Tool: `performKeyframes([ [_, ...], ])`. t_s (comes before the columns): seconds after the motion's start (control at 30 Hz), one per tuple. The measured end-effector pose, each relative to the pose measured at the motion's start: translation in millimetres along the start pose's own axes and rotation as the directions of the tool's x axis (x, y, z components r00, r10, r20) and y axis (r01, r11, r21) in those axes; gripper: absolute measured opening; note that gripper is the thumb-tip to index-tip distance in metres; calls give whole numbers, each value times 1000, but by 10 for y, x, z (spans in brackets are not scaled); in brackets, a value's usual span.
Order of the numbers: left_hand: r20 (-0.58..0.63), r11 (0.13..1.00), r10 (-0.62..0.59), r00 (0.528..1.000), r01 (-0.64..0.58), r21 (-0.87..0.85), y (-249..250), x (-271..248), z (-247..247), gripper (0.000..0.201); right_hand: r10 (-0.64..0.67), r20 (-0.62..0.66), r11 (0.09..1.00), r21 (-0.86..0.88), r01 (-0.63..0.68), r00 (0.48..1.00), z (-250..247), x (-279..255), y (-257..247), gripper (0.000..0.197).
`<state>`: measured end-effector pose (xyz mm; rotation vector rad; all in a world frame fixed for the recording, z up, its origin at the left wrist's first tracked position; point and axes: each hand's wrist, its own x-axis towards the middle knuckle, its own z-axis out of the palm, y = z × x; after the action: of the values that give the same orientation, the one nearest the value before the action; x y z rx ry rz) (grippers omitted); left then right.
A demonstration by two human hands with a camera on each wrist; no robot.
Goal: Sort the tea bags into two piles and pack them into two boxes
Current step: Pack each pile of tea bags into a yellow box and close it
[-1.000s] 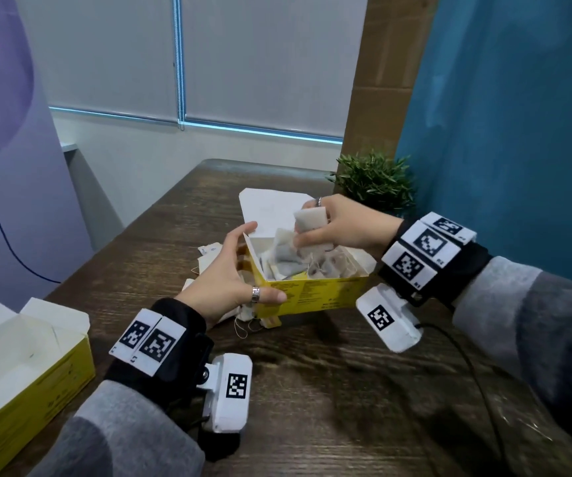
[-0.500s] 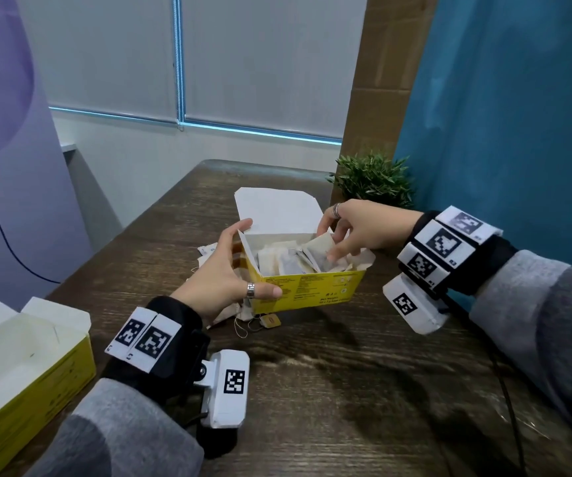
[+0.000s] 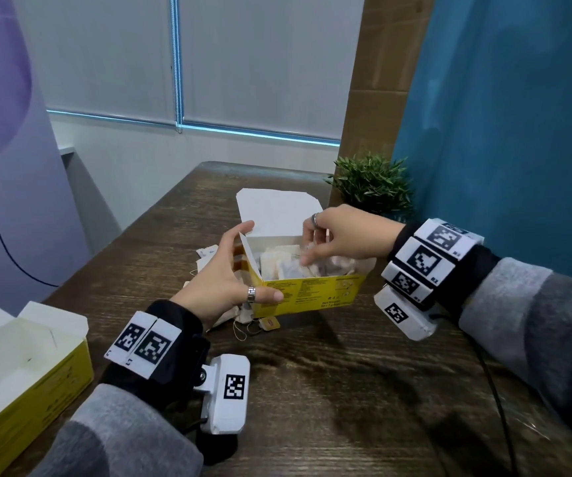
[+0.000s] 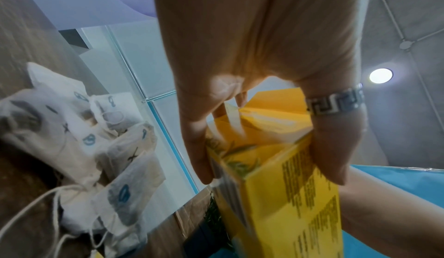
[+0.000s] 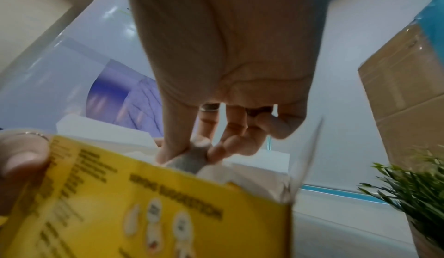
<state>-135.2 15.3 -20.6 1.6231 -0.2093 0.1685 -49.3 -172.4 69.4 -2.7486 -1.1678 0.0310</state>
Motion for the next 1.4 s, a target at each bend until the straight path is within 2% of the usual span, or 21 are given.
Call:
performKeyframes([
  [0.07,-4,1000,5,1000,-5,-1,-3,6,-7,111,17,-71,998,-61,-21,997,-60,-1,-8,30],
  [0.2,-6,1000,7,1000,-7,-4,-18,9,-10,110,3,-39,985,-171,-10,999,-138,3,-33,38],
  [0.3,3,1000,8,1000,-8,3,-25,7,-11,111,-117,31,991,-54,119,993,-158,12,-108,34],
  [0.4,4,1000,12,1000,-12,10,-29,10,-5,108,-111,185,994,24,109,976,-105,38,-183,26],
  [0.47,12,1000,13,1000,-13,7,-28,11,8,108,-106,192,994,-9,110,976,-37,89,-205,20],
  [0.63,40,1000,12,999,-12,-16,-45,18,2,111,-132,-20,988,77,133,991,-46,128,-228,14],
  [0.7,38,999,23,999,-21,-39,-39,21,-9,112,-84,-155,974,195,113,984,-140,82,-197,13],
  [0.73,32,999,27,999,-25,-46,-39,25,-15,112,-23,-239,940,325,102,971,-202,47,-170,11],
  [0.77,27,998,28,999,-26,-52,-39,29,-20,112,80,-315,866,492,91,946,-269,-7,-140,10],
  [0.8,25,998,27,999,-25,-58,-35,33,-22,111,208,-356,748,659,87,911,-337,-68,-95,8],
  [0.87,26,997,31,999,-29,-70,-22,30,-24,111,412,-332,494,864,99,849,-428,-185,46,7],
  [0.9,25,997,34,999,-32,-75,-17,26,-23,112,465,-298,430,899,81,834,-435,-238,125,8],
  [0.93,23,996,39,999,-37,-83,-12,26,-25,112,497,-261,409,912,42,828,-410,-283,210,10],
  [1.0,27,993,54,998,-50,-111,12,16,-21,118,519,-179,417,906,-65,836,-302,-368,343,13],
  [1.07,40,988,48,998,-41,-152,23,13,-17,128,471,-72,404,903,-142,879,-133,-454,396,14],
  [1.17,42,973,13,999,-3,-230,31,5,8,128,287,99,304,934,-189,953,146,-591,383,37],
  [1.23,42,966,9,999,2,-257,50,-9,37,126,207,181,249,940,-231,961,265,-641,376,54],
  [1.33,-26,964,9,1000,-16,-266,116,-20,86,107,219,236,128,955,-268,947,296,-643,383,55],
  [1.4,-109,967,-13,994,-16,-254,171,-4,118,87,258,236,102,958,-269,937,262,-627,359,49],
])
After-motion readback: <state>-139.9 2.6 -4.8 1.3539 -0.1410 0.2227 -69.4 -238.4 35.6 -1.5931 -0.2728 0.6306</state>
